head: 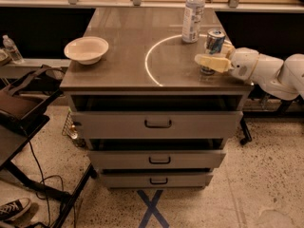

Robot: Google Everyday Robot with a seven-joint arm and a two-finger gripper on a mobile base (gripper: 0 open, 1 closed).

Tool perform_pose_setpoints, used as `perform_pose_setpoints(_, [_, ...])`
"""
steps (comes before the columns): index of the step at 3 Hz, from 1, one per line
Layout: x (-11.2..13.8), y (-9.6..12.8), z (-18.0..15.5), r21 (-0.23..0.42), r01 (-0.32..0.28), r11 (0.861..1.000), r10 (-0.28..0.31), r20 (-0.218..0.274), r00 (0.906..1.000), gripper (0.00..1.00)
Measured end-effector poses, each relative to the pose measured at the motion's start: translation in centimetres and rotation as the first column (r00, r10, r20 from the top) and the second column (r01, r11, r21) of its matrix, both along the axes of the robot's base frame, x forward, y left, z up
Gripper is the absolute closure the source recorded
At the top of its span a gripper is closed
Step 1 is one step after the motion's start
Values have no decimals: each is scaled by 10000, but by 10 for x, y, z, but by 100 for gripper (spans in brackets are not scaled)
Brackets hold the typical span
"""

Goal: Move redbull can near paper bowl

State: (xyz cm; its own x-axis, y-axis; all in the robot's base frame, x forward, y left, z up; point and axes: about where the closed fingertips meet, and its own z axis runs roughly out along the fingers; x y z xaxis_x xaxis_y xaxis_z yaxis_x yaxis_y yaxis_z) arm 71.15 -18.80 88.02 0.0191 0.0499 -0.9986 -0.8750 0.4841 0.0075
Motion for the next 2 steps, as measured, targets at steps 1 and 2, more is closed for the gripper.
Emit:
perform_pose_setpoints(1, [0, 3, 0, 4, -46, 10000, 46, -1, 10000, 62])
perform_pose_setpoints(2, [1, 7, 1, 12, -98, 10000, 98, 1, 10000, 85])
